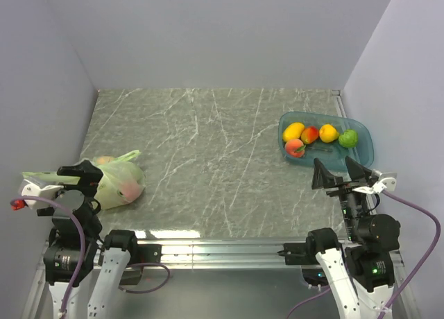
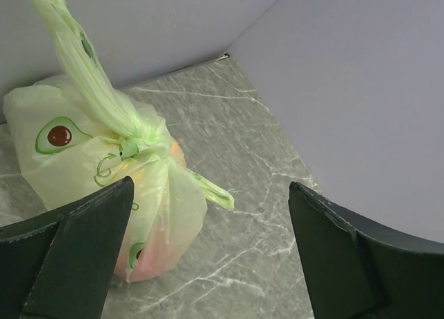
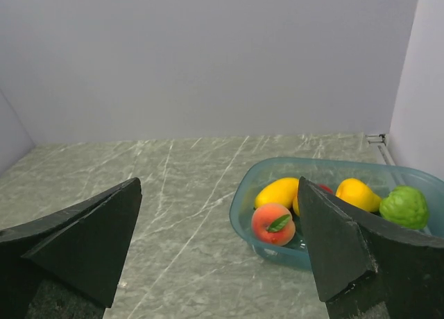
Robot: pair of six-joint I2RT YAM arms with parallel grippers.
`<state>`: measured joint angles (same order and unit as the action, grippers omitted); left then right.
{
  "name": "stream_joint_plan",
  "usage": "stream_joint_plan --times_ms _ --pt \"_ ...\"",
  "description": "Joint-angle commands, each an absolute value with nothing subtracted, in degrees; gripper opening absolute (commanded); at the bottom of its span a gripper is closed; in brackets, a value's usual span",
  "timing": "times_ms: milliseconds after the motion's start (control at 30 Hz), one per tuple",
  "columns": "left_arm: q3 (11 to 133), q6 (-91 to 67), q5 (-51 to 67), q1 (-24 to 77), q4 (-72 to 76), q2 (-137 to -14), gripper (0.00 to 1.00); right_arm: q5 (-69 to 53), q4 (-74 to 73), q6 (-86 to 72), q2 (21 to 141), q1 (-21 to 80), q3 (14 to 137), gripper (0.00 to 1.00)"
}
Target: Untie the knot of the plastic bag and take out the fruit
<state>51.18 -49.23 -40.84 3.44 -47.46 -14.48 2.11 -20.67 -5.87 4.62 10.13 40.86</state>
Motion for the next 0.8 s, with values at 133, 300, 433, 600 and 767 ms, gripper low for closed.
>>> stream_joint_plan --times_ms 133,300,433,600,767 --pt "51.41 -51.33 -40.08 3.08 -46.76 -16.26 0.99 0.19 -19.43 -5.10 5.27 10.37 40.43 1.00" --pt "52.21 -52.98 -41.30 3.08 -48.77 -19.42 0.99 -1.49 -18.98 -5.89 6.06 10.37 40.17 1.00" --pt "52.65 -55.80 -40.88 3.08 -52.20 -27.13 0.99 -1.84 -18.98 -5.45 6.85 10.37 41.13 1.00" --pt "50.98 -64.04 -36.48 3.08 -52.65 -37.34 0.99 -2.55 -18.81 -5.45 6.33 10.37 41.13 1.00" --pt "47.29 -68.98 -35.50 2.99 -47.29 -45.34 0.99 -4.22 -18.54 -6.68 5.54 10.55 40.43 1.00"
